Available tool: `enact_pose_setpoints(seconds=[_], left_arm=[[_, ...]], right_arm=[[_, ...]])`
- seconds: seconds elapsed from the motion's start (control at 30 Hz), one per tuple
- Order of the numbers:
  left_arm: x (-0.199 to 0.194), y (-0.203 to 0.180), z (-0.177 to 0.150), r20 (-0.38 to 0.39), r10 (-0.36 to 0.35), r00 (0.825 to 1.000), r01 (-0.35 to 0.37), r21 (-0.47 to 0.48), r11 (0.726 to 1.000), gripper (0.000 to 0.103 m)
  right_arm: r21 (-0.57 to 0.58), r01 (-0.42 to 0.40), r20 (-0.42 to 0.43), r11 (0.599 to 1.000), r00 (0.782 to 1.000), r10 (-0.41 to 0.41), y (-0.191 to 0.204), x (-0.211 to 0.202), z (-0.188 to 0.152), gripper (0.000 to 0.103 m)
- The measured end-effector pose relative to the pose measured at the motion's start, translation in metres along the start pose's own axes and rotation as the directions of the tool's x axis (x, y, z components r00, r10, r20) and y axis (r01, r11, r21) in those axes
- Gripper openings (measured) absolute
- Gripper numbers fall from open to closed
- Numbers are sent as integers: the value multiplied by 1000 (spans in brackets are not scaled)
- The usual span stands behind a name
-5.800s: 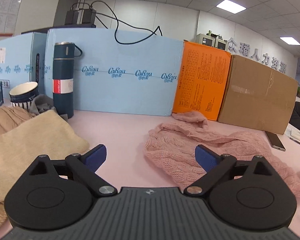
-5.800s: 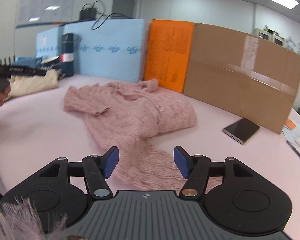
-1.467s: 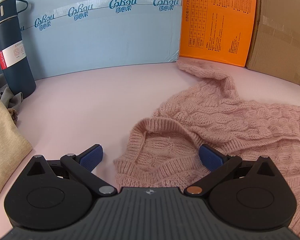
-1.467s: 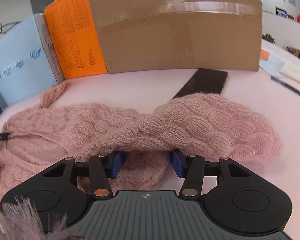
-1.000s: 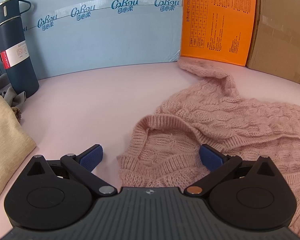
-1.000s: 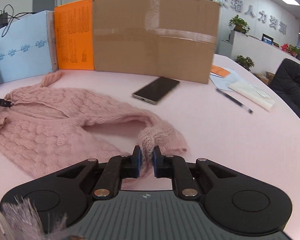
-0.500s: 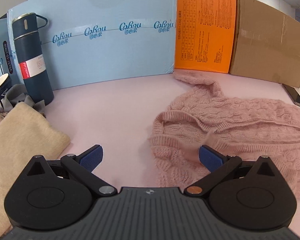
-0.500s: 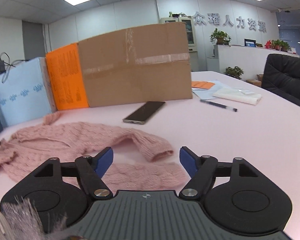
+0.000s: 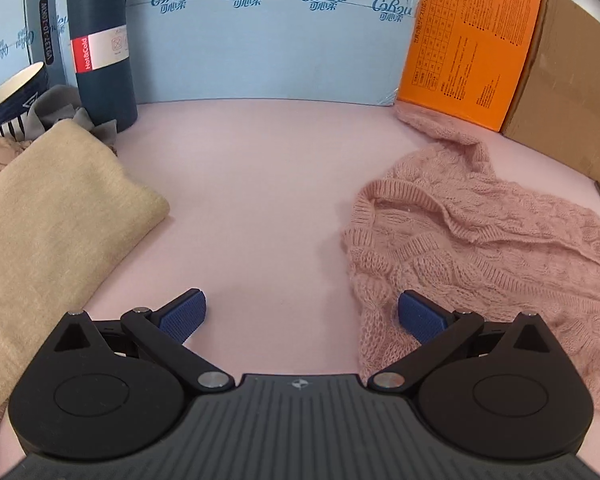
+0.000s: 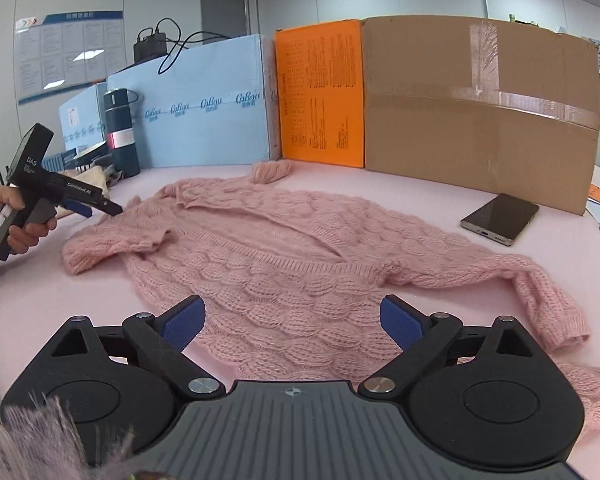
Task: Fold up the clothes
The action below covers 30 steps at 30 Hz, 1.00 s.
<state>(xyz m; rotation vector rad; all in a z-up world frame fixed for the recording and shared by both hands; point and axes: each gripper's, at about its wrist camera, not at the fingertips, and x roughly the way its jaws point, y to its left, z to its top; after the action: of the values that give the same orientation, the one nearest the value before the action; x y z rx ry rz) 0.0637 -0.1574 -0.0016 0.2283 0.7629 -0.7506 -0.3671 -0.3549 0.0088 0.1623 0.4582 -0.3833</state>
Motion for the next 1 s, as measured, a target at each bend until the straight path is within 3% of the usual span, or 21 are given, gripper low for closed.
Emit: enact_pose_setpoints(seconds=[0.13, 0.2, 0.23, 0.27, 0.37, 0.57, 0.83, 0.9, 1.0], left_arm=[[1, -12, 0, 14, -9, 1000, 8, 14, 1000, 103], [-1, -14, -2, 32, -42, 999, 42, 3, 999, 94], [-4, -16, -4, 45, -53, 998, 53, 6, 999, 76], [-6, -18, -6, 53, -56, 997, 56, 15, 998, 49], [-14, -25, -11, 68, -52, 996, 50, 40, 998, 3], [-35, -20, -33, 92, -2, 996, -7, 92, 996, 3], [-85, 3, -79, 92, 19, 996, -31, 135, 990, 4], [-99, 5, -89, 91, 27, 995, -41, 163, 986, 7], [-116, 11, -94, 130, 88, 988, -112, 186, 976, 19]], right_arm=[[-14, -13, -32, 1000, 999, 13, 4, 10, 1, 101], [-1, 6, -29, 1000, 1000, -6, 2, 10, 1, 101], [13, 12, -25, 1000, 1000, -12, -1, 9, 1, 101], [26, 19, -22, 999, 1000, -18, -3, 9, 0, 101], [89, 28, -31, 996, 999, -25, -14, 10, -3, 103], [166, 26, -101, 986, 995, -9, -27, 19, -4, 103], [81, -67, -175, 994, 981, 81, -18, 13, -4, 103], [47, -104, -207, 993, 972, 112, -13, 8, -5, 103], [5, -119, -210, 993, 971, 117, -8, -3, 3, 103]])
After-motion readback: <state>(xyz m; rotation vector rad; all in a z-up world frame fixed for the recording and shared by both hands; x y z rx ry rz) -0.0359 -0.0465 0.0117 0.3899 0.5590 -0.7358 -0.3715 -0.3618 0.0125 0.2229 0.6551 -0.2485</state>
